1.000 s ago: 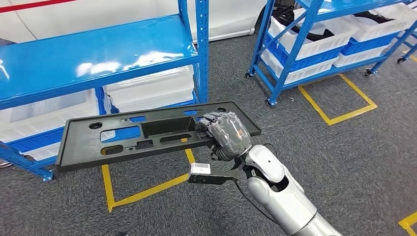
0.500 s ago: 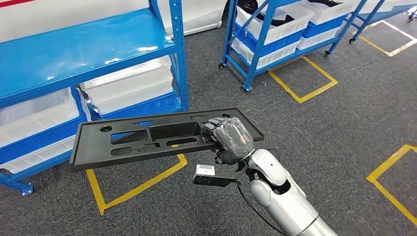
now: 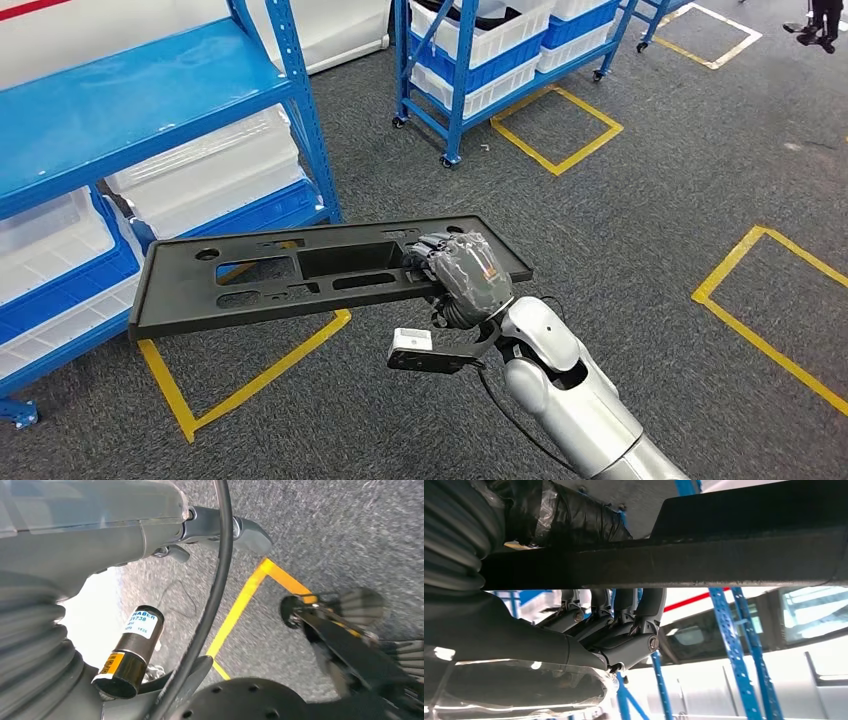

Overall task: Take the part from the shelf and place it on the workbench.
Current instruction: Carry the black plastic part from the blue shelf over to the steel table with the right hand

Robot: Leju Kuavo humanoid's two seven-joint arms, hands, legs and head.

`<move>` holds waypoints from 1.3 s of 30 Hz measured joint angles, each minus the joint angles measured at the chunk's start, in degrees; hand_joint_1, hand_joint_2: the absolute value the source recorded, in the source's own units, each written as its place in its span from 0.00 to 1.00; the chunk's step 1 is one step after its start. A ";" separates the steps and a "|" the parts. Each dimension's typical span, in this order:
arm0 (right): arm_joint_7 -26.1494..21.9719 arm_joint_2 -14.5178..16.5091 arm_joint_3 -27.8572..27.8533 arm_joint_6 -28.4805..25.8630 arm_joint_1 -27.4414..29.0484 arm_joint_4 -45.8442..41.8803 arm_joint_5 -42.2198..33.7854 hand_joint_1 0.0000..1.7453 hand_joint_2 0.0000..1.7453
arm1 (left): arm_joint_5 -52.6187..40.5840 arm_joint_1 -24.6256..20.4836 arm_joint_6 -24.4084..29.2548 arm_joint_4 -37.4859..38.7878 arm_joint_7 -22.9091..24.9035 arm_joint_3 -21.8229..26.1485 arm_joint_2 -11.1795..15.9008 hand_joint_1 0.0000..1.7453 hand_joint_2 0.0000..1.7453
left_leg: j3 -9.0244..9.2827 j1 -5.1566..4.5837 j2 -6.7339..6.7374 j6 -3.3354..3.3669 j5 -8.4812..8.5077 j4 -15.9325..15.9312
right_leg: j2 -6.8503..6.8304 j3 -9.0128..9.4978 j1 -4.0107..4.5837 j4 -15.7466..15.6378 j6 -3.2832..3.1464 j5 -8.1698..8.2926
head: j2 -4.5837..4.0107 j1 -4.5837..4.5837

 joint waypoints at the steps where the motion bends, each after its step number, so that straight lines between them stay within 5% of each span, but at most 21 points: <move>1: 0.02 -0.01 -0.02 0.02 -0.04 -0.01 -0.08 1.00 1.00 | -0.03 -0.04 0.01 0.00 -0.06 0.01 -0.01 0.00 1.00 | 2.60 0.14 -1.16 -0.13 -0.02 -3.35 | 0.65 -1.30 -0.09 0.89 0.33 0.40 | 0.00 -0.02; 4: -0.05 -0.09 -0.12 0.05 -0.07 -0.08 -0.43 1.00 1.00 | -0.06 0.03 0.10 0.00 -0.08 0.05 -0.03 0.00 1.00 | 7.54 0.20 -3.63 0.52 -3.12 -11.24 | 2.52 -3.66 -0.09 2.82 1.25 1.76 | 0.00 0.02; 6: -0.17 -0.22 -0.18 0.12 -0.05 -0.05 -0.69 1.00 1.00 | -0.07 0.05 0.09 0.03 -0.04 0.11 -0.14 0.00 1.00 | 6.98 0.22 -2.33 1.51 -2.73 -11.47 | 3.28 -4.15 -0.08 2.77 1.67 2.76 | 0.00 0.05; 7: -0.20 -0.30 -0.21 0.22 -0.09 -0.01 -0.76 1.00 1.00 | -0.25 -0.04 -0.13 0.05 -0.25 0.18 -0.17 0.00 1.00 | 6.53 0.24 -1.52 2.04 -2.08 -11.45 | 2.63 -4.51 -0.09 3.15 1.93 2.08 | 0.00 0.10; 9: 0.13 -0.34 -0.25 0.42 -0.16 0.05 -0.49 1.00 1.00 | -1.61 -0.22 -0.99 0.08 -1.75 0.28 -0.45 0.00 1.00 | 5.24 0.30 0.08 2.94 -0.66 -11.59 | -0.07 -5.58 -0.45 6.69 2.69 -2.64 | 0.00 0.13; 11: 1.39 -0.28 -0.25 0.52 -0.22 0.05 0.29 1.00 1.00 | -4.59 -0.28 -0.40 -0.04 -4.85 -0.40 -1.58 0.00 1.00 | 3.69 0.16 1.49 3.25 0.61 -11.56 | -1.92 -6.66 -1.19 13.46 3.62 -8.23 | 0.00 0.14; 13: 3.40 -0.28 -0.26 0.77 -0.23 -0.02 0.86 1.00 1.00 | -7.31 -0.30 2.54 -0.34 -7.86 -2.42 -3.99 0.00 1.00 | 2.09 0.06 2.94 3.23 1.72 -11.44 | -2.31 -6.44 -2.02 18.66 4.37 -8.90 | 0.00 0.15; 14: 4.20 -0.37 -0.31 0.98 -0.24 -0.14 0.96 1.00 1.00 | -7.96 -0.18 3.89 -0.46 -8.87 -3.53 -5.12 0.00 1.00 | 1.37 0.01 3.68 3.16 2.19 -11.38 | -2.42 -5.18 -2.31 18.91 4.60 -7.51 | 0.00 0.15; 16: 5.20 -0.60 -0.48 1.44 -0.40 -0.64 1.01 1.00 1.00 | -8.23 0.48 5.40 -0.55 -10.42 -5.14 -6.96 0.00 1.00 | 0.43 -0.05 5.06 2.90 2.94 -11.30 | -3.58 0.20 -2.46 13.76 4.57 -5.20 | 0.00 0.16; 19: 5.45 -0.79 -0.95 1.86 -1.34 -1.51 0.99 1.00 1.00 | -7.75 1.68 5.59 -0.64 -12.11 -6.16 -8.14 0.00 1.00 | 0.00 0.05 7.00 1.96 4.04 -11.48 | -6.33 8.07 -1.28 2.36 3.56 -7.29 | 0.00 0.14; 21: 5.45 -0.90 -1.13 1.99 -1.85 -1.70 0.96 1.00 1.00 | -7.64 1.92 5.41 -0.69 -12.59 -6.68 -8.38 0.00 1.00 | -0.18 0.35 7.95 1.14 4.84 -11.86 | -5.72 8.70 -0.77 -0.26 2.84 -7.35 | 0.00 0.13; 23: 5.46 -1.03 -1.15 2.20 -2.02 -1.68 0.93 1.00 1.00 | -7.40 2.10 5.19 -0.70 -12.80 -6.97 -8.47 0.00 1.00 | -0.73 0.56 6.09 0.60 3.22 -10.87 | -4.73 8.08 -0.83 -1.21 1.96 -6.10 | 0.00 0.09; 25: 5.48 -0.97 -1.15 2.47 -2.14 -1.68 0.91 1.00 1.00 | -7.00 2.27 5.07 -0.70 -13.06 -7.11 -8.50 0.00 1.00 | -2.14 0.48 2.65 0.55 -1.77 -5.85 | -3.74 6.71 -0.81 -1.28 1.08 -4.85 | 0.00 0.00; 27: 5.46 -0.67 -1.14 2.70 -2.21 -1.68 0.90 1.00 1.00 | -6.46 2.23 5.01 -0.70 -13.28 -7.16 -8.52 0.00 1.00 | -3.55 0.25 1.09 0.68 -5.74 1.13 | -2.46 4.94 -0.53 -0.77 0.54 -3.91 | 0.00 -0.06; 29: 5.54 -0.34 -1.05 2.90 -2.17 -1.67 0.99 1.00 1.00 | -5.46 2.37 4.67 -0.70 -13.41 -7.14 -8.47 0.00 1.00 | -2.68 0.12 0.73 0.81 -4.72 3.33 | -0.97 3.21 -0.30 -0.10 0.47 -3.13 | 0.00 -0.05; 32: 5.97 0.15 -0.89 2.99 -2.14 -1.68 1.27 1.00 1.00 | -4.09 2.99 4.08 -0.70 -13.52 -6.93 -8.21 0.00 1.00 | 3.55 0.12 -1.53 1.36 -0.92 -5.05 | 1.29 0.70 -0.27 1.61 0.95 -2.21 | 0.00 -0.06; 35: 6.14 0.66 -0.79 2.99 -2.08 -1.70 1.39 1.00 1.00 | -3.70 3.57 3.93 -0.70 -13.65 -6.66 -8.01 0.00 1.00 | 6.63 0.10 -3.88 1.71 -2.39 -10.94 | 3.02 -1.08 -0.30 2.96 1.89 -1.30 | 0.00 -0.03; 37: 6.16 0.74 -0.69 3.00 -2.02 -1.69 1.40 1.00 1.00 | -3.67 3.63 3.81 -0.68 -13.65 -6.58 -8.06 0.00 1.00 | 6.46 0.27 -2.71 2.23 -2.09 -11.61 | 3.48 -1.61 -0.28 3.01 2.50 -0.70 | 0.00 -0.01; 39: 6.22 0.73 -0.60 3.00 -2.06 -1.67 1.38 1.00 1.00 | -3.62 3.79 3.73 -0.66 -13.55 -6.54 -8.12 0.00 1.00 | 6.34 0.50 -1.18 2.94 -1.24 -12.13 | 1.45 -2.80 -0.29 5.38 3.11 -2.43 | 0.00 0.30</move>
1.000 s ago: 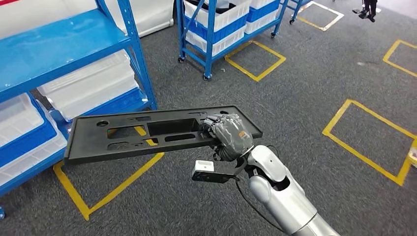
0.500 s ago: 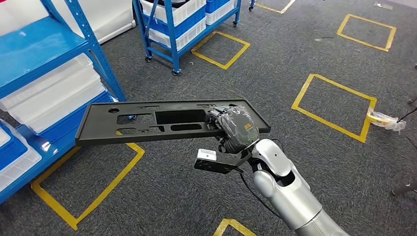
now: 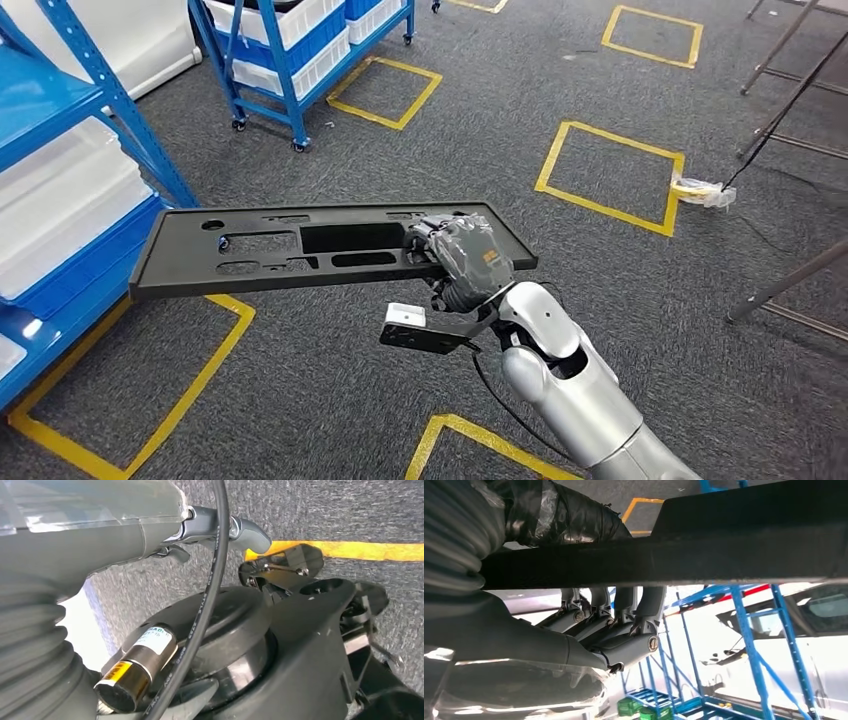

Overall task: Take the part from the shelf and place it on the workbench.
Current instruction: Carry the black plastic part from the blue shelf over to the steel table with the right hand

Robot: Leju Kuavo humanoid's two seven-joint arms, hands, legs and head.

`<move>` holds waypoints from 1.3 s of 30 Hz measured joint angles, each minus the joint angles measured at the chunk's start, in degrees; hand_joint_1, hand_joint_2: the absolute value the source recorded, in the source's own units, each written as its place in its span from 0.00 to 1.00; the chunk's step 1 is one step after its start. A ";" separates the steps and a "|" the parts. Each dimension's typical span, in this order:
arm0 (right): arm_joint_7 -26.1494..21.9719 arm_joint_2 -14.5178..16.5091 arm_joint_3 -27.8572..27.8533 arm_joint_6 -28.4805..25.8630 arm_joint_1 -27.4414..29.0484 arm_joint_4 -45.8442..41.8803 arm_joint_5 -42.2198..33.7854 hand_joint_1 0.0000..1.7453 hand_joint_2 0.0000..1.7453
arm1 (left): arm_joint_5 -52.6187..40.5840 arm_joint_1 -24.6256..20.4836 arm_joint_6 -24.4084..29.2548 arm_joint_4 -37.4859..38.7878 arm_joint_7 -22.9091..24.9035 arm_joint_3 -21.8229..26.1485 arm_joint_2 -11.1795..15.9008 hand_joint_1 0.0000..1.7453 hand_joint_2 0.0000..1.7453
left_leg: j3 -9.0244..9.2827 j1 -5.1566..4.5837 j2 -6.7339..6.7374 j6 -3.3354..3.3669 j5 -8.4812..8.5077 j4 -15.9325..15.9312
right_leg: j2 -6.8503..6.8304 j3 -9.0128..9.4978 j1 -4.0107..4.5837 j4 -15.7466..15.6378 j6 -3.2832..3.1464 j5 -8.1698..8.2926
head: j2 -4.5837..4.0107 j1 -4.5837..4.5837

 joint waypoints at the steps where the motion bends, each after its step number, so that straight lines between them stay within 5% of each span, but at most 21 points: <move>1: 0.04 0.01 0.07 0.00 0.00 0.01 -0.01 1.00 1.00 | 0.04 0.12 0.03 0.01 0.07 0.03 -0.01 0.00 1.00 | -0.14 -0.07 0.82 0.19 0.30 -0.08 | -1.54 -1.17 -0.19 2.82 0.33 -1.86 | 0.00 0.16; 3: 0.13 0.01 0.31 0.00 0.05 0.09 -0.02 1.00 1.00 | 0.20 0.36 0.18 0.01 0.18 0.17 0.03 0.00 1.00 | -0.67 -0.18 2.39 0.24 0.66 -0.08 | -3.17 -3.90 -0.84 9.89 0.98 -5.43 | 0.00 0.35; 5: 0.23 -0.01 0.60 -0.02 0.22 0.23 -0.02 1.00 1.00 | 0.39 0.45 0.32 0.01 0.26 0.33 0.08 0.00 1.00 | -0.97 -0.20 3.98 0.08 0.84 -0.06 | -3.70 -4.03 -1.51 12.08 1.39 -5.82 | 0.00 0.35; 7: 0.31 -0.02 0.85 -0.04 0.25 0.31 -0.02 1.00 1.00 | 0.49 0.44 0.38 0.00 0.33 0.40 0.09 0.00 1.00 | -0.92 -0.19 5.40 -0.12 0.82 -0.06 | -4.80 0.15 -1.88 5.90 1.44 -2.94 | 0.00 0.36; 9: 0.31 0.00 1.04 -0.05 0.08 0.30 -0.01 1.00 1.00 | 0.50 0.49 0.39 0.00 0.39 0.42 0.09 0.00 1.00 | -0.87 -0.29 6.53 -0.60 0.74 -0.12 | -6.97 4.19 -1.32 -1.01 0.94 -1.21 | 0.00 0.35; 12: 0.38 -0.04 1.14 -0.07 -0.04 0.30 0.01 1.00 1.00 | 0.60 0.52 0.34 0.00 0.44 0.45 0.08 0.00 1.00 | -0.70 -0.35 7.98 -1.74 0.77 -0.47 | -7.15 4.85 -0.21 -3.34 -0.33 -1.21 | 0.00 0.32; 13: 0.41 -0.07 1.15 -0.09 0.01 0.26 0.03 1.00 1.00 | 0.67 0.50 0.31 -0.01 0.50 0.46 0.08 0.00 1.00 | -0.56 -0.21 8.01 -2.09 0.56 -0.53 | -6.64 5.02 -0.28 -3.75 -0.77 -1.07 | 0.00 0.31; 15: 0.49 -0.07 1.17 -0.17 -0.04 0.16 0.12 1.00 1.00 | 0.90 0.51 0.25 -0.03 0.69 0.58 0.11 0.00 1.00 | -1.17 0.02 5.86 -2.46 -0.93 1.35 | -5.54 5.60 -0.46 -4.83 -1.84 -0.63 | 0.00 0.24; 17: 0.75 0.35 1.31 -0.56 -0.04 0.15 0.58 1.00 1.00 | 1.49 0.60 0.29 -0.04 1.02 1.03 0.24 0.00 1.00 | -4.10 0.03 2.80 -2.45 -4.00 7.58 | -4.45 5.92 -0.44 -5.23 -2.63 -0.45 | 0.00 0.14; 19: 1.32 1.23 1.93 -1.31 0.29 0.44 1.71 1.00 1.00 | 2.33 0.67 0.25 -0.11 1.72 1.77 0.53 0.00 1.00 | -7.61 -0.11 1.92 -2.59 -5.89 14.19 | -2.99 5.91 -0.20 -4.96 -2.99 -0.57 | 0.00 0.10; 21: 2.04 2.21 2.93 -2.17 0.65 1.05 2.86 1.00 1.00 | 2.84 0.98 -0.41 -0.51 2.96 2.58 0.94 0.00 1.00 | -8.18 -0.13 1.75 -2.66 -3.62 13.96 | -1.17 5.91 -0.06 -4.41 -3.07 -0.82 | 0.00 0.10; 24: 2.90 3.13 3.81 -3.57 0.74 1.80 3.36 1.00 1.00 | 2.64 1.91 -1.96 -1.73 4.67 3.78 1.37 0.00 1.00 | -4.69 0.09 -1.05 -2.39 1.49 4.61 | 1.27 5.40 -0.09 -2.90 -2.57 -1.48 | 0.00 0.12; 26: 3.19 3.15 3.87 -4.11 0.72 1.99 3.42 1.00 1.00 | 2.25 2.61 -2.65 -2.62 5.34 4.55 1.42 0.00 1.00 | -3.71 0.10 -2.68 -2.05 1.44 2.07 | 2.45 4.51 -0.29 -2.22 -1.91 -1.47 | 0.00 0.14; 28: 3.26 2.85 3.86 -4.20 0.92 2.10 3.51 1.00 1.00 | 1.87 3.30 -3.03 -3.70 5.84 5.26 1.28 0.00 1.00 | -3.49 0.07 -1.73 -1.48 1.64 1.37 | 3.61 3.97 -0.52 -2.30 -1.19 -1.08 | 0.00 0.11; 30: 3.27 2.42 3.83 -4.25 1.07 2.20 3.74 1.00 1.00 | 1.46 3.91 -3.44 -4.75 6.29 5.82 1.02 0.00 1.00 | -3.05 0.25 -0.26 -0.80 2.11 0.48 | 2.04 3.21 -0.45 -1.03 -0.55 -1.93 | 0.00 0.32; 33: 3.32 1.54 3.39 -4.60 1.24 2.26 4.16 1.00 1.00 | 0.25 5.01 -4.83 -6.66 7.09 6.84 0.44 0.00 1.00 | -2.71 0.17 2.04 -0.39 2.32 -0.13 | -2.56 -1.12 -0.92 7.63 0.50 -6.14 | 0.00 0.77; 35: 3.26 0.46 2.74 -5.10 1.73 2.26 4.09 1.00 1.00 | -0.59 5.51 -5.67 -7.86 7.35 7.47 0.05 0.00 1.00 | -2.69 0.14 3.29 -0.41 2.21 -0.13 | -3.41 -3.57 -1.50 12.24 1.01 -7.39 | 0.00 0.78; 39: 3.19 -0.19 2.38 -5.39 2.02 2.25 4.00 1.00 1.00 | -0.92 5.68 -5.96 -8.30 7.39 7.66 -0.10 0.00 1.00 | -2.66 0.16 3.78 -0.45 2.16 -0.13 | -3.57 -4.10 -1.75 13.10 1.18 -7.22 | 0.00 0.78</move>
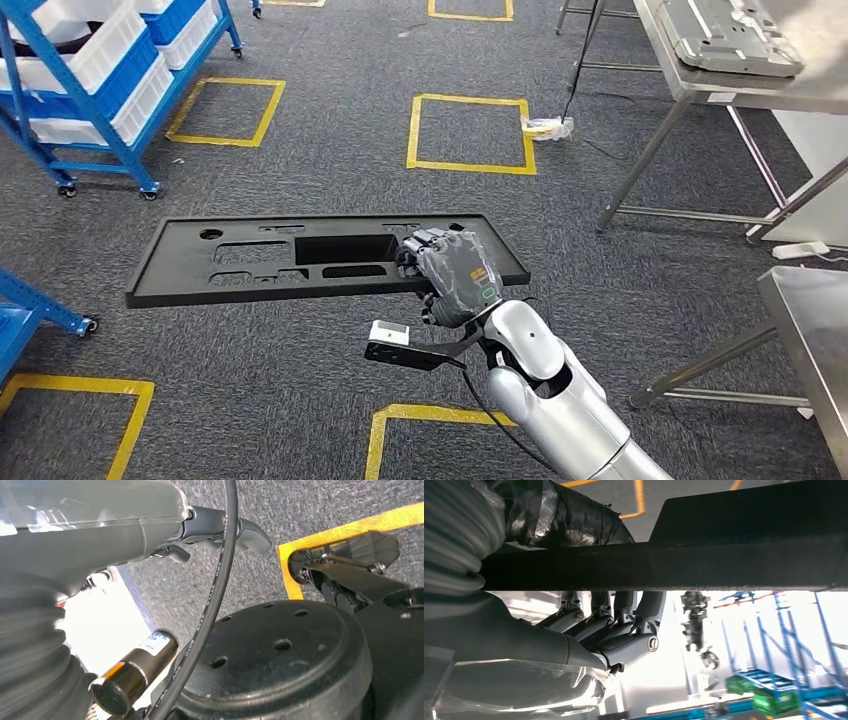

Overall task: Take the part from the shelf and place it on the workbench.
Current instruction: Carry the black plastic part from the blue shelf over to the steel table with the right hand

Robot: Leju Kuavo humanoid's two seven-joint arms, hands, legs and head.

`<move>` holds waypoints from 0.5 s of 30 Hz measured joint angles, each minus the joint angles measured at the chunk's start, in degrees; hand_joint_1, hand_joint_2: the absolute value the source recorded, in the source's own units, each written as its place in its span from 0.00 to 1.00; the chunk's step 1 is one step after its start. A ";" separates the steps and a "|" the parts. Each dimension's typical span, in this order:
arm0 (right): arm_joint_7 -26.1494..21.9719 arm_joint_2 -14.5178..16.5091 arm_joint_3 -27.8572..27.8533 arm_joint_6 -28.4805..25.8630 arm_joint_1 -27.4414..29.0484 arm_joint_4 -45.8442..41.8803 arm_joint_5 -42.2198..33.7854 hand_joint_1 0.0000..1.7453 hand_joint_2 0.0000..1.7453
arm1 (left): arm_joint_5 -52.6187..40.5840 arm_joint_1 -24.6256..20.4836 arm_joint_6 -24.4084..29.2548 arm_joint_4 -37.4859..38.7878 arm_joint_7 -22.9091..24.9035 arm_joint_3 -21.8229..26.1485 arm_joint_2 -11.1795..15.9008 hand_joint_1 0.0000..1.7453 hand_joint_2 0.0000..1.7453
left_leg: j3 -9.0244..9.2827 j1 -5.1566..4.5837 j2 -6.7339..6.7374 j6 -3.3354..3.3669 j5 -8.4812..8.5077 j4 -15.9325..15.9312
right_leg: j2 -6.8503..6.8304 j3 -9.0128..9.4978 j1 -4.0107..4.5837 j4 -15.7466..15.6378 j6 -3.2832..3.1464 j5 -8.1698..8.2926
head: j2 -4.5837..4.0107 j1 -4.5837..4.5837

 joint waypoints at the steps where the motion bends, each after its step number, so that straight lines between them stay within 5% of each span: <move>1: -0.01 -0.05 -0.03 -0.02 0.03 0.00 -0.01 1.00 1.00 | -0.02 0.01 -0.01 -0.03 0.00 0.01 0.00 0.00 1.00 | 0.00 0.01 0.03 -0.01 -0.01 0.00 | -0.01 0.03 -0.02 -0.07 0.01 0.08 | 0.00 0.00; 4: -0.54 -2.42 -2.25 -0.69 0.69 -0.14 -0.28 1.00 1.00 | -1.01 0.70 -0.56 -1.82 0.03 0.75 -0.72 0.00 1.00 | 0.60 -0.01 1.81 -0.64 -0.59 -0.05 | -2.18 5.54 -0.06 -11.05 -0.09 5.37 | 0.00 0.02; 6: -0.46 -4.50 -4.12 -1.59 1.27 -0.56 1.17 1.00 1.00 | -2.37 0.96 -0.87 -3.37 -0.14 1.45 -1.34 0.00 1.00 | 1.64 0.13 3.27 -1.87 -1.56 -0.15 | -2.43 8.62 0.61 -16.67 -1.28 6.95 | 0.00 -0.05; 8: 0.00 -6.77 -5.91 -2.79 1.75 -0.96 2.75 1.00 1.00 | -3.55 0.96 -0.90 -4.12 -0.62 2.02 -1.68 0.00 1.00 | 1.00 0.30 1.70 -2.40 -3.81 2.74 | -1.04 9.53 0.95 -17.65 -2.62 6.73 | 0.00 -0.25; 11: -0.78 -10.15 -9.46 -3.79 2.49 -1.05 2.17 1.00 1.00 | -4.38 1.36 -1.22 -4.18 -1.32 2.71 -1.93 0.00 1.00 | -5.11 -0.01 -1.66 -1.85 -8.39 14.12 | 0.46 9.85 1.19 -17.73 -3.40 6.57 | 0.00 -0.39; 13: -1.87 -12.06 -11.80 -3.84 3.11 -1.07 1.77 1.00 1.00 | -4.81 1.71 -1.59 -4.20 -1.62 3.17 -2.01 0.00 1.00 | -7.41 -0.20 -2.02 -1.53 -7.55 16.83 | 2.05 9.94 1.50 -17.48 -3.60 6.40 | 0.00 -0.37; 15: -2.47 -13.29 -13.30 -3.77 3.53 -1.20 1.90 1.00 1.00 | -5.13 1.76 -1.79 -4.23 -1.78 3.62 -2.07 0.00 1.00 | -5.82 -0.26 -2.79 -1.03 -2.64 11.16 | 3.93 10.05 1.57 -16.98 -3.53 6.10 | 0.00 -0.37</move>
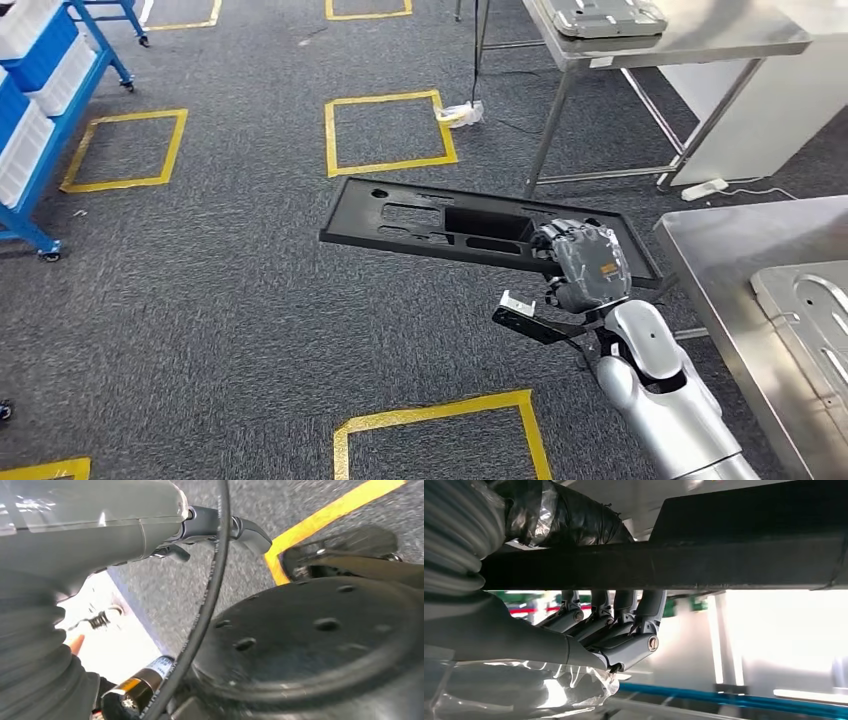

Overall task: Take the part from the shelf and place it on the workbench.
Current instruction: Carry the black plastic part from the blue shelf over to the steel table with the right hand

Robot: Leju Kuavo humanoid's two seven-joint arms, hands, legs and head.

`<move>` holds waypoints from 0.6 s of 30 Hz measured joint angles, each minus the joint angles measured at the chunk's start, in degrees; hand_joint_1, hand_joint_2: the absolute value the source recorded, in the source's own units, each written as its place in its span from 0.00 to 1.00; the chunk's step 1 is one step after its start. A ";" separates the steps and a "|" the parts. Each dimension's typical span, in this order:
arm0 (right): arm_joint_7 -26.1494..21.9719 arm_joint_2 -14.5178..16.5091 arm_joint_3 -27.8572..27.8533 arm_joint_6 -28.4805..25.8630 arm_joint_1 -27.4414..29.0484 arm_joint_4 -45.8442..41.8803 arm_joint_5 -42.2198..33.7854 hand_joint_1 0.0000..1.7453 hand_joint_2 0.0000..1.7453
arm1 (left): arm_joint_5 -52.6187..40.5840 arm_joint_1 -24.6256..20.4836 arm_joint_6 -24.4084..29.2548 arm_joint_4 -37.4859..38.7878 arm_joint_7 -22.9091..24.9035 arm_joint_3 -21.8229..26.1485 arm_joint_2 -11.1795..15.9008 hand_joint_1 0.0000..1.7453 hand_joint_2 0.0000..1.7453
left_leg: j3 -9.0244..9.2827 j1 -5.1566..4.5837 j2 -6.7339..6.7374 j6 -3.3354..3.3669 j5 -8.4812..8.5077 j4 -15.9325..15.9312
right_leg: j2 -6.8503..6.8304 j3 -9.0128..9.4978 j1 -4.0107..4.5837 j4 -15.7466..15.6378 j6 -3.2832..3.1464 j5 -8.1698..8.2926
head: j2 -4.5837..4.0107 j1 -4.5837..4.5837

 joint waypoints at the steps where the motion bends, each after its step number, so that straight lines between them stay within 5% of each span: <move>1: -0.04 -0.44 -0.61 0.02 0.14 -0.12 0.21 1.00 1.00 | -0.21 -0.04 -0.08 -0.01 -0.06 0.21 -0.03 0.00 1.00 | 1.28 0.02 -1.30 0.27 1.95 -3.57 | 0.87 -0.09 0.01 0.37 0.19 -0.22 | 0.00 0.02; 4: 0.54 -1.86 -2.20 -0.01 0.68 -0.63 1.01 1.00 1.00 | -0.96 -0.19 -0.28 -0.10 -0.16 1.05 -0.14 0.00 1.00 | 3.48 -0.10 -3.82 0.73 3.02 -9.03 | 3.15 -0.99 -0.47 1.07 1.23 -0.34 | 0.00 0.01; 6: 0.70 -3.58 -3.83 -0.04 1.27 -1.09 1.21 1.00 1.00 | -1.69 -0.25 -0.28 -0.45 -0.23 1.57 -0.40 0.00 1.00 | 3.89 -0.19 -2.81 1.23 3.32 -9.98 | 3.98 -1.30 -0.85 0.79 2.02 -0.04 | 0.00 -0.04; 8: 0.77 -5.64 -6.14 -0.05 1.49 -1.45 1.45 1.00 1.00 | -2.68 -0.04 -0.08 -1.53 -0.26 1.97 -1.05 0.00 1.00 | 4.45 -0.02 -1.60 1.91 3.86 -11.10 | 1.27 -1.91 -0.69 2.04 2.66 -0.94 | 0.00 0.16; 10: 1.04 -7.40 -8.63 0.03 1.30 -1.55 1.93 1.00 1.00 | -4.06 0.72 -0.41 -3.79 0.02 2.62 -2.26 0.00 1.00 | 4.93 0.01 -0.17 2.26 4.03 -11.74 | -2.64 -4.56 -0.72 7.47 3.35 -3.82 | 0.00 0.41; 12: 1.16 -8.83 -10.72 0.41 1.12 -1.42 2.31 1.00 1.00 | -5.53 1.60 -1.65 -6.83 0.56 3.63 -3.81 0.00 1.00 | 5.13 -0.01 1.44 2.28 3.81 -11.80 | -3.76 -8.11 -1.35 14.02 4.08 -6.13 | 0.00 0.46; 13: 1.05 -9.51 -11.65 0.74 1.02 -1.24 2.37 1.00 1.00 | -6.01 1.89 -2.35 -8.29 0.85 4.16 -4.55 0.00 1.00 | 5.24 0.01 2.19 2.22 3.63 -11.80 | -3.91 -8.87 -1.73 15.09 4.40 -5.85 | 0.00 0.46; 14: 0.92 -10.18 -12.61 1.14 0.81 -0.93 2.41 1.00 1.00 | -6.14 2.11 -2.93 -9.53 1.12 4.59 -5.17 0.00 1.00 | 5.40 0.03 2.89 2.09 3.43 -11.79 | -4.17 -8.39 -2.10 13.82 4.71 -4.48 | 0.00 0.46; 16: 0.72 -11.34 -14.78 1.84 0.03 -0.09 2.40 1.00 1.00 | -5.57 2.40 -3.72 -11.41 1.66 5.20 -6.14 0.00 1.00 | 5.88 0.05 4.10 1.64 2.92 -11.76 | -6.11 -4.64 -2.55 6.07 5.29 -0.48 | 0.00 0.47; 18: 0.71 -12.03 -16.78 2.18 -0.98 0.78 2.38 1.00 1.00 | -4.77 2.68 -4.10 -12.79 2.10 5.68 -6.76 0.00 1.00 | 6.37 -0.23 5.04 0.97 2.44 -11.79 | -8.21 -1.78 -2.27 0.25 5.06 1.46 | 0.00 0.44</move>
